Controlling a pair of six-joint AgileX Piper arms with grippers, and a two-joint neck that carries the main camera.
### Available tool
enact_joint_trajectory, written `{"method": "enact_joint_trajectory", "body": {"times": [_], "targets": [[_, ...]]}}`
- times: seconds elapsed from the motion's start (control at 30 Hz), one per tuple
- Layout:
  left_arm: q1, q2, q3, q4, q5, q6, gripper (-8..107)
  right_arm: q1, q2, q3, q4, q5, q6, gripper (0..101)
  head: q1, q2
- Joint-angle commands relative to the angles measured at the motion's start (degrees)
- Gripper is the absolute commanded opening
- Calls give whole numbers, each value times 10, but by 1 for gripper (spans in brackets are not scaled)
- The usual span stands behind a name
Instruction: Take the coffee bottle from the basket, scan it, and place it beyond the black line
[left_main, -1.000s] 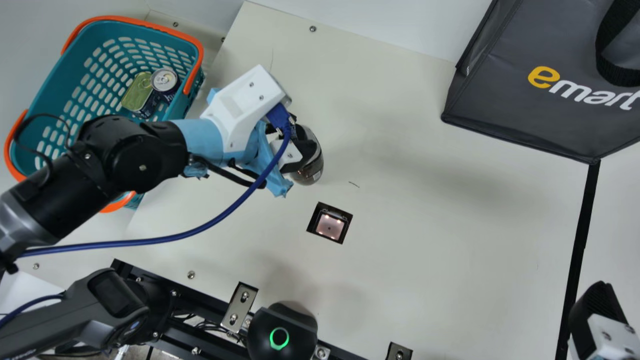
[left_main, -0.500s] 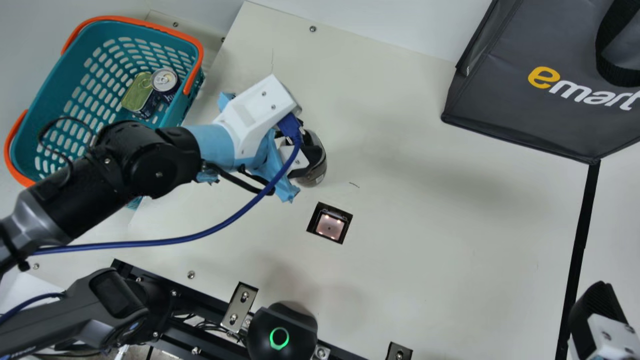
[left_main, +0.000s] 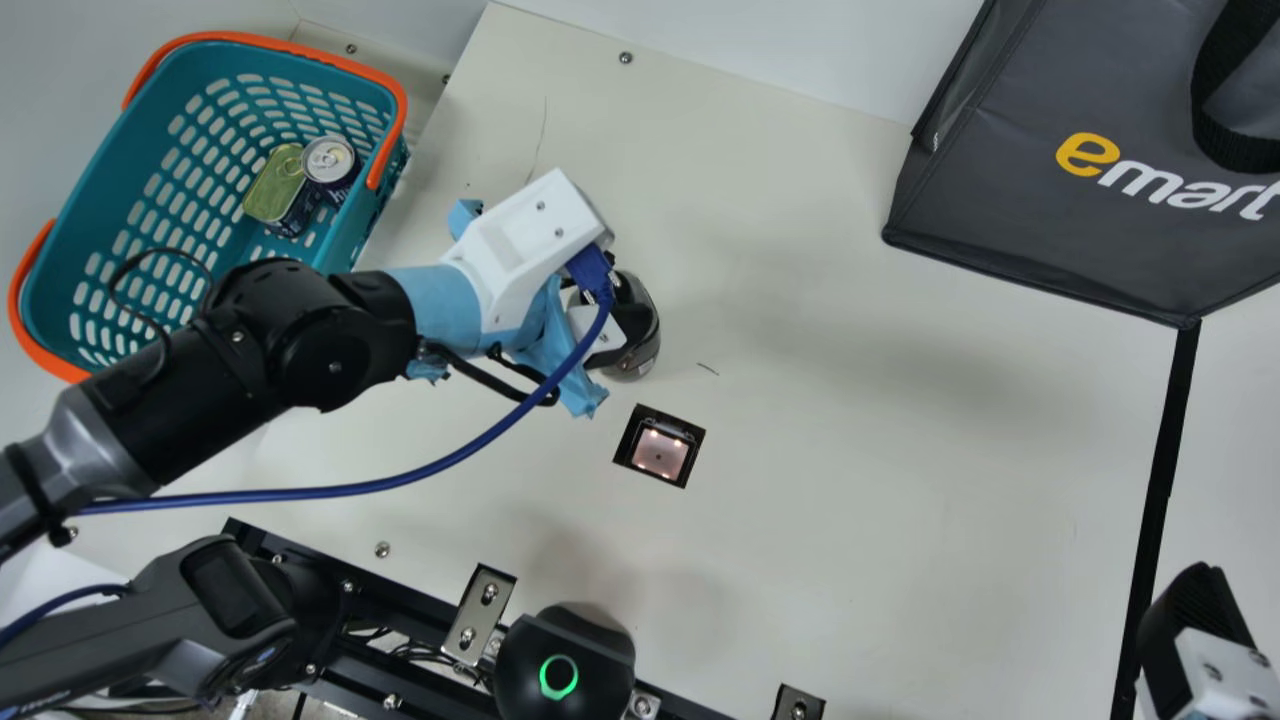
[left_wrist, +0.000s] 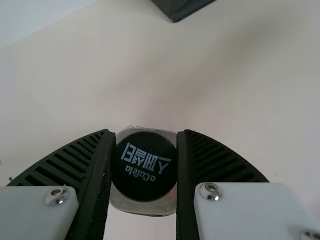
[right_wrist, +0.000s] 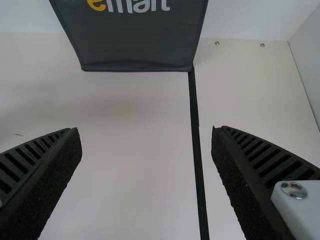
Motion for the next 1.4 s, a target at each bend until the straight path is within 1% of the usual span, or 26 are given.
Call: {"method": "enact_joint_trajectory", "body": {"times": [0.0,0.1,0.9,1.37], "targets": [[-2,1,2,1,-2,-2,10,0,0,0,0,0,0,91,-16,1],[-5,1,6,4,-6,-4,10,0,0,0,0,0,0,91,-16,1],[-14,1,10,17,-10,-24,90,0,0,0,0,0,0,91,-16,1],[-9,-9,-1,25,6,-41,90,0,0,0,0,1,0,91,-16,1]]}}
